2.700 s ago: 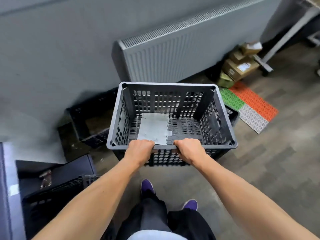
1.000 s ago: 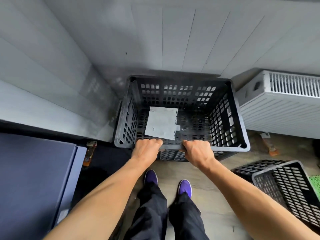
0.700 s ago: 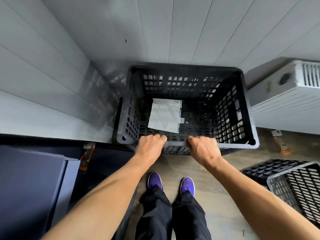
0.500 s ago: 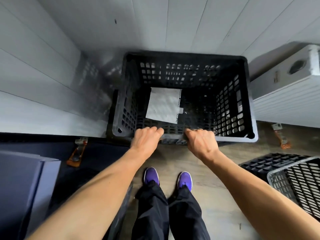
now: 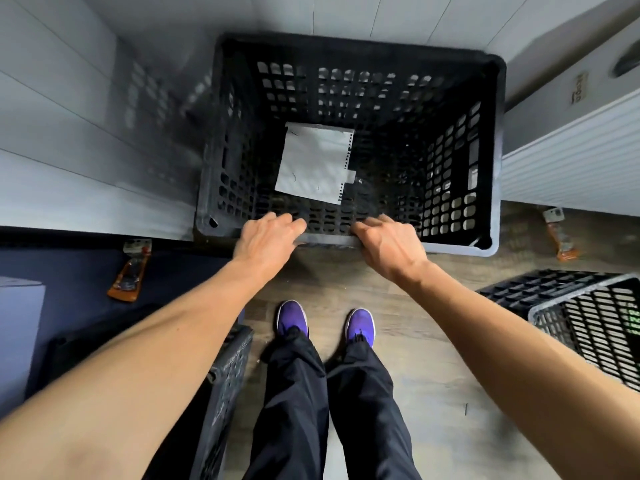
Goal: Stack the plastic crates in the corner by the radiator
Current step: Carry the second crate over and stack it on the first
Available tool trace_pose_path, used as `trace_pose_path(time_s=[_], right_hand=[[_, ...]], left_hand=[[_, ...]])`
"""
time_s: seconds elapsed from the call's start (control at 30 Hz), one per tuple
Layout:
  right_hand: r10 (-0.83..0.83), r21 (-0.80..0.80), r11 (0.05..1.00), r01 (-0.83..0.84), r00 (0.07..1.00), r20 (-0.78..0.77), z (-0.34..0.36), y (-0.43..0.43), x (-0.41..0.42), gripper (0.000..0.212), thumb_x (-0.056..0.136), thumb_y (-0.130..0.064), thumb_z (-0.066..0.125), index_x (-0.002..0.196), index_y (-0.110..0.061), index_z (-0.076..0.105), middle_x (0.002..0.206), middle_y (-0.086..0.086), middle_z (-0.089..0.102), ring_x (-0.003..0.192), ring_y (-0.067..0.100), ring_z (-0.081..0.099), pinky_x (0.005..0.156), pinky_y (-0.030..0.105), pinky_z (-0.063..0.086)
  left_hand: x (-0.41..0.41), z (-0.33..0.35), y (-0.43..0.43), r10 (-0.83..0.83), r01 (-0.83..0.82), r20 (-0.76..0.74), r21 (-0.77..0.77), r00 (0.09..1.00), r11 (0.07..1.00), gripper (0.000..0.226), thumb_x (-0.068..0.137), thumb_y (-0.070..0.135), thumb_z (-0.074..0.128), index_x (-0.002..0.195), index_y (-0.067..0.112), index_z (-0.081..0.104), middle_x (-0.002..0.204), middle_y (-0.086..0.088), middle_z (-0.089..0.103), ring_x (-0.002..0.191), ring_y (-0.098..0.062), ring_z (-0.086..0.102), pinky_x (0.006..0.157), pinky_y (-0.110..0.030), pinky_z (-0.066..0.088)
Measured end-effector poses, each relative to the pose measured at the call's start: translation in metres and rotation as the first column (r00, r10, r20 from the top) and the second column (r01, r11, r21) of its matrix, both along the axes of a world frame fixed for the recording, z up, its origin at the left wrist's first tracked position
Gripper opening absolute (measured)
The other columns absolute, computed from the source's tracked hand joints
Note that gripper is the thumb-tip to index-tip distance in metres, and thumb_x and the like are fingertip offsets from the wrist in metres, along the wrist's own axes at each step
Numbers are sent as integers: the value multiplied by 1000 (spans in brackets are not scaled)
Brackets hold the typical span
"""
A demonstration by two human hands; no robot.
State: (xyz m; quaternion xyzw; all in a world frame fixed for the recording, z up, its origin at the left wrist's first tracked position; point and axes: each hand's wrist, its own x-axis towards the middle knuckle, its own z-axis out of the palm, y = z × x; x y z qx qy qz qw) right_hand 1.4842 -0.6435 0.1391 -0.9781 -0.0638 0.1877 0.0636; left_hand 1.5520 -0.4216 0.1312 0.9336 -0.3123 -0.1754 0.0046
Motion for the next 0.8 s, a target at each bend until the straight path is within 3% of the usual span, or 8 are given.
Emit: trace_pose_path(time_s=[0.13, 0.3, 0.47, 0.53, 0.63, 0.8], right_hand=[[-25, 63, 998, 32, 995, -101, 6, -17, 1, 27, 92, -35, 56, 114, -20, 60, 109, 3, 58, 106, 27, 55, 68, 41, 54], [-60, 98, 991, 86, 968, -243, 14, -44, -12, 52, 86, -54, 63, 132, -29, 54, 120, 1, 58, 118, 25, 52, 85, 40, 49], [-128, 183, 967, 177, 959, -251, 29, -65, -24, 56, 92, -68, 35, 125, -30, 59, 114, 4, 61, 110, 27, 57, 83, 41, 49], [-182, 159, 963, 218, 960, -215, 35, -73, -26, 55, 97, -62, 28, 118, -25, 63, 111, 5, 62, 106, 28, 58, 82, 42, 50], [-234, 75, 967, 245, 964, -130, 39, -94, -29, 35, 100, -41, 41, 121, -24, 64, 115, 10, 63, 108, 32, 54, 85, 45, 51], [-253, -36, 967, 252, 967, -28, 45, -130, -41, 32, 95, -23, 54, 125, -19, 64, 119, 15, 57, 111, 35, 43, 92, 48, 46]], left_hand=[[5, 1, 1, 34, -35, -38, -30, 999, 999, 25, 90, 42, 62, 108, 24, 62, 105, 1, 56, 101, -23, 51, 65, -38, 44], [0, 5, -3, 59, -67, -124, -61, 990, 996, 33, 93, 45, 59, 121, 27, 60, 113, 1, 59, 109, -24, 50, 91, -42, 43], [-9, 15, -13, 10, -23, -168, -74, 986, 997, 38, 94, 47, 55, 125, 25, 57, 115, 0, 59, 112, -26, 51, 95, -43, 40], [-15, 19, -22, -23, 10, -174, -78, 984, 997, 37, 95, 44, 54, 126, 23, 56, 114, -1, 59, 110, -26, 51, 96, -43, 41], [-24, 22, -45, -64, 48, -173, -99, 983, 994, 33, 96, 39, 55, 124, 22, 54, 112, -1, 59, 108, -26, 53, 93, -43, 42], [-37, 20, -91, -89, 78, -160, -71, 983, 994, 26, 96, 33, 58, 118, 21, 57, 106, -3, 59, 103, -27, 54, 80, -42, 46]])
